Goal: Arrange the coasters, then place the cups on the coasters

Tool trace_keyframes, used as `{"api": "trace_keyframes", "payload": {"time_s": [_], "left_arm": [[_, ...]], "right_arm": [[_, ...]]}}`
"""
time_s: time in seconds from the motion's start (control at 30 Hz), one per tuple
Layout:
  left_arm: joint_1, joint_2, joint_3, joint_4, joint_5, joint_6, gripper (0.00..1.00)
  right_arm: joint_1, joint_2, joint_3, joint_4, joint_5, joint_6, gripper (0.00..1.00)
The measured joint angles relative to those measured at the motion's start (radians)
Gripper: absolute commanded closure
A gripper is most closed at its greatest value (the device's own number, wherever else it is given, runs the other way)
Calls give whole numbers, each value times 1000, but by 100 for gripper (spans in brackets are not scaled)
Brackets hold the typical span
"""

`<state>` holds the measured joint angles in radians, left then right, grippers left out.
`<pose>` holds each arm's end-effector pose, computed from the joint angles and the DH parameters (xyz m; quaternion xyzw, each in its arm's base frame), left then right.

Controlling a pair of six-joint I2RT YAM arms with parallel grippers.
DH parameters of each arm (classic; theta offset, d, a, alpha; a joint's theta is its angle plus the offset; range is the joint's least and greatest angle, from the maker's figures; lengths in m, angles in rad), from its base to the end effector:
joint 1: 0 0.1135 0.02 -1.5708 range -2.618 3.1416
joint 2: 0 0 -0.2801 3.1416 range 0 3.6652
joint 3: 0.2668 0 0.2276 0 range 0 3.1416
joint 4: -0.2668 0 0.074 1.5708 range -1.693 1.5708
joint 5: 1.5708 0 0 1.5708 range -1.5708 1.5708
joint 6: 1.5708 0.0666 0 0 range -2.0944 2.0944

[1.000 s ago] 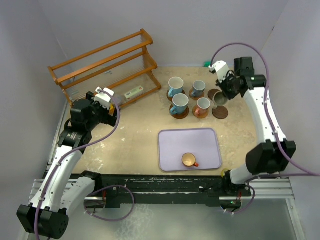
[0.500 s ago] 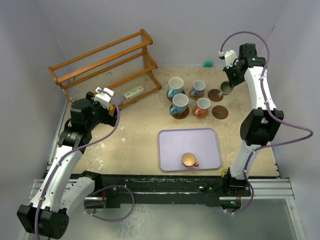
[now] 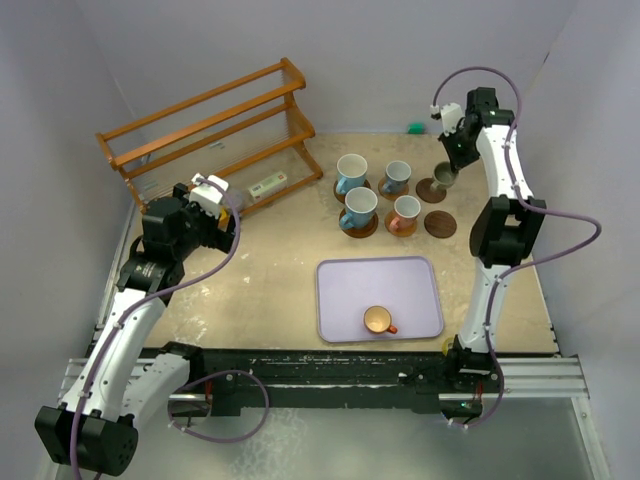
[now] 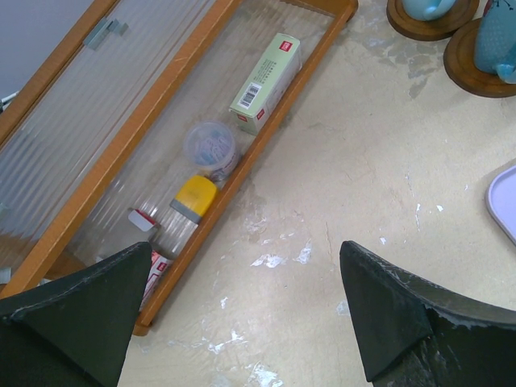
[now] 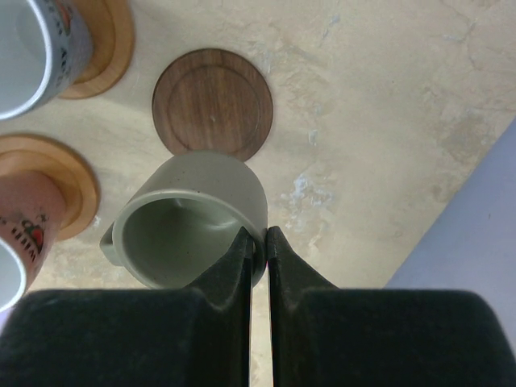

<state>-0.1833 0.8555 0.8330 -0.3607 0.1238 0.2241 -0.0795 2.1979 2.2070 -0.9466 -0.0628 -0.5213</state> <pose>0.1824 -0.0422 0.3276 0.2012 0.8031 -0.0399 0.5594 0.4853 -0.0345 0.2891 -0.2176 0.9246 -0.0636 0.3061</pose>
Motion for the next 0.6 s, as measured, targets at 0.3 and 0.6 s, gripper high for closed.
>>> {"api": "trace_keyframes", "payload": {"time_s": [0.3,0.6], "left_arm": [[1,5,0,0,0,3,4],[6,10,0,0,2,4,5]], "right_arm": [[0,145,143,-16,-7,5,100],[0,202,181,-39,-30,5,100]]}}
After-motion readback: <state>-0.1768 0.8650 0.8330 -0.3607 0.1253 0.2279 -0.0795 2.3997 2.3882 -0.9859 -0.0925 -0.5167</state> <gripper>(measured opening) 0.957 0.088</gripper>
